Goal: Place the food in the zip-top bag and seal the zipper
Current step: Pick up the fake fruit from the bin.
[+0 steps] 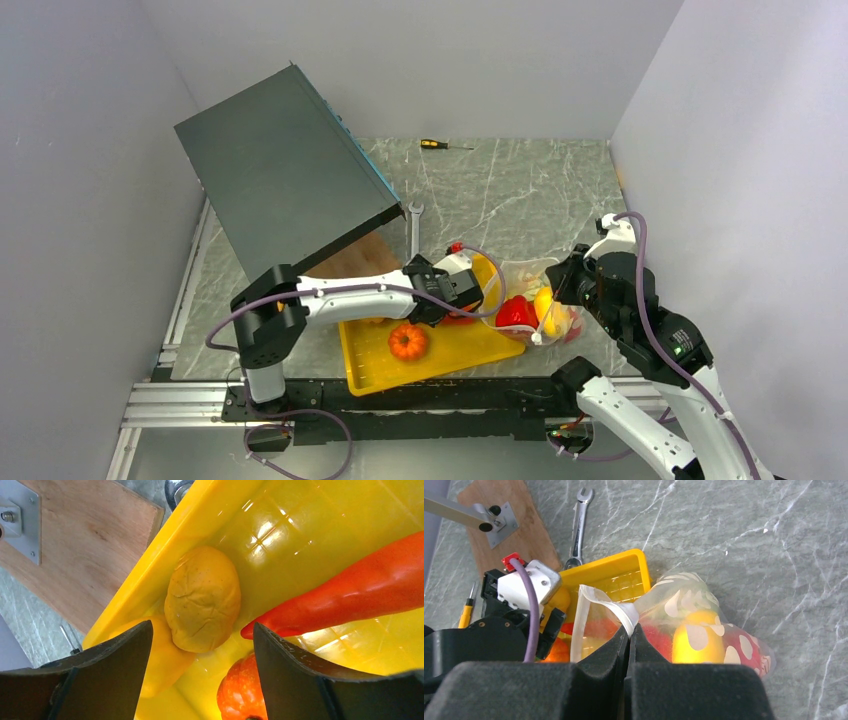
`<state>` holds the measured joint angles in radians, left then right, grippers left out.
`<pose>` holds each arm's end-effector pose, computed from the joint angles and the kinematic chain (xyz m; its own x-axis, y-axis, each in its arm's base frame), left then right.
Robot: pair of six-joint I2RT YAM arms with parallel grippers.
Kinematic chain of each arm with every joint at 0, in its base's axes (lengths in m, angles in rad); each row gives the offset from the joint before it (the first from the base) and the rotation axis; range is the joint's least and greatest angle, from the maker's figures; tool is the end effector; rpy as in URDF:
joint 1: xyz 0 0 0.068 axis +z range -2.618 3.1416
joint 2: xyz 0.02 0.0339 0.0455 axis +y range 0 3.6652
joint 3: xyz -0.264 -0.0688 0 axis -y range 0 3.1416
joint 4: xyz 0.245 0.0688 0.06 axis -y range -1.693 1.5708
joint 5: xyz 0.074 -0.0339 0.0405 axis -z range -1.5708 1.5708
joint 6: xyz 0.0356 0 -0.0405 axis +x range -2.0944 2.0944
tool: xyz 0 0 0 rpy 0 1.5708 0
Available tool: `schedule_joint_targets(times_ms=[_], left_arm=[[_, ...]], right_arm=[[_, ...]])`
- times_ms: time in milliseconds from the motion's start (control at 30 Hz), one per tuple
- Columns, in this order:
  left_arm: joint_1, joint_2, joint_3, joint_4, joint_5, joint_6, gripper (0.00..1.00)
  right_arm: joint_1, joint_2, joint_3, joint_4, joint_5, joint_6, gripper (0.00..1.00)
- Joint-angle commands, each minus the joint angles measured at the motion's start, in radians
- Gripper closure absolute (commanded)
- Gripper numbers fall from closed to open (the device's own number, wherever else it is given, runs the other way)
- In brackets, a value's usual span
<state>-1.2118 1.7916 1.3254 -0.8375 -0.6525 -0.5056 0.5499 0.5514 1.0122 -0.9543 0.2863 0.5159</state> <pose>0.1434 -0.3207 0.2159 -0.6295 0.5822 -0.5146 0.4375 0.8129 0.3845 0.0761 0.0349 0.3633 -0.4940 0.2522 -0.8321 -0.0524 0.9466 0.3181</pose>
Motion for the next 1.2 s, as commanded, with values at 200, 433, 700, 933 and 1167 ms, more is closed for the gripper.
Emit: schedule_joint_targets(times_ms=[200, 433, 700, 933, 1167], left_arm=[[0.017, 0.058, -0.021, 0.038, 0.005, 0.020, 0.26], [0.026, 0.083, -0.034, 0.059, 0.000, 0.020, 0.32], [0.025, 0.050, -0.014, 0.036, -0.003, 0.022, 0.49], [0.011, -0.103, 0.029, 0.056, 0.102, 0.077, 0.59], [0.011, -0.330, -0.019, 0.269, 0.389, 0.080, 0.59]], right_arm=[[0.004, -0.004, 0.026, 0.072, 0.007, 0.007, 1.00], [0.004, -0.004, 0.027, 0.066, 0.012, 0.005, 1.00], [0.004, -0.002, 0.026, 0.068, 0.010, 0.007, 1.00], [0.003, -0.005, 0.014, 0.073, 0.008, 0.009, 1.00], [0.004, 0.000, 0.016, 0.074, 0.005, 0.006, 1.00]])
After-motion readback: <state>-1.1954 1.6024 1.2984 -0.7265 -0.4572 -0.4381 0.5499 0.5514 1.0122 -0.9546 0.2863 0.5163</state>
